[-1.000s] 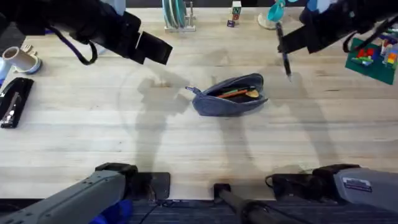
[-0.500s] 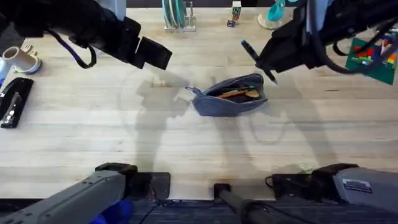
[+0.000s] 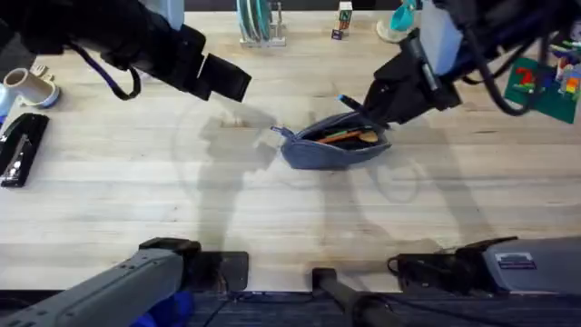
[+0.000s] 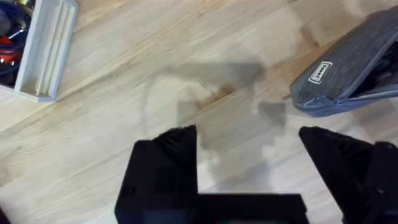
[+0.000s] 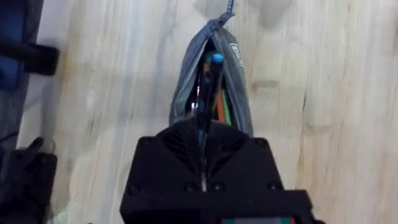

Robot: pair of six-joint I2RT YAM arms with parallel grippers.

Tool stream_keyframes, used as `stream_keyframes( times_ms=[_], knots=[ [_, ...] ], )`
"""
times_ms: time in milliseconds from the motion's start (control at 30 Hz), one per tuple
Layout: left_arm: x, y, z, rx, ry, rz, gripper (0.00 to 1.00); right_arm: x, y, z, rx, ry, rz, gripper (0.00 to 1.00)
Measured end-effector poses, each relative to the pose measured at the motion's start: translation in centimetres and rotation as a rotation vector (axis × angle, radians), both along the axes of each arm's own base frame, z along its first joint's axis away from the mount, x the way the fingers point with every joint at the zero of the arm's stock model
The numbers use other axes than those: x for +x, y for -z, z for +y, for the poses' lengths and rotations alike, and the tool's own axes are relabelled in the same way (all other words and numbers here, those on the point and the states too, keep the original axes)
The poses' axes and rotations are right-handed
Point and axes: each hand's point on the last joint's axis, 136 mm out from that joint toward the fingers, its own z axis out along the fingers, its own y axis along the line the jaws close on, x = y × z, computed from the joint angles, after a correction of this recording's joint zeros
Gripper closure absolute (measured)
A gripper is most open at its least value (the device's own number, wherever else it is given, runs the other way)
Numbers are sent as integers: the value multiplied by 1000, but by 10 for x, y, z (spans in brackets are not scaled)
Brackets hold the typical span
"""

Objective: Unzip the bag, pick up the pens from the table one at a time and place them inside, then zip the bag closed.

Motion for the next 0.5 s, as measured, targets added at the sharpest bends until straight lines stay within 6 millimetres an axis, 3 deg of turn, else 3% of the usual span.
stream_keyframes(
  times_ms=[233,500],
  knots=[
    [0,0,0,0,0,0,8,16,19,7,20,-15,17,968],
    [0,0,0,0,0,1,8,21,39,12,32,-21,91,968]
  ],
)
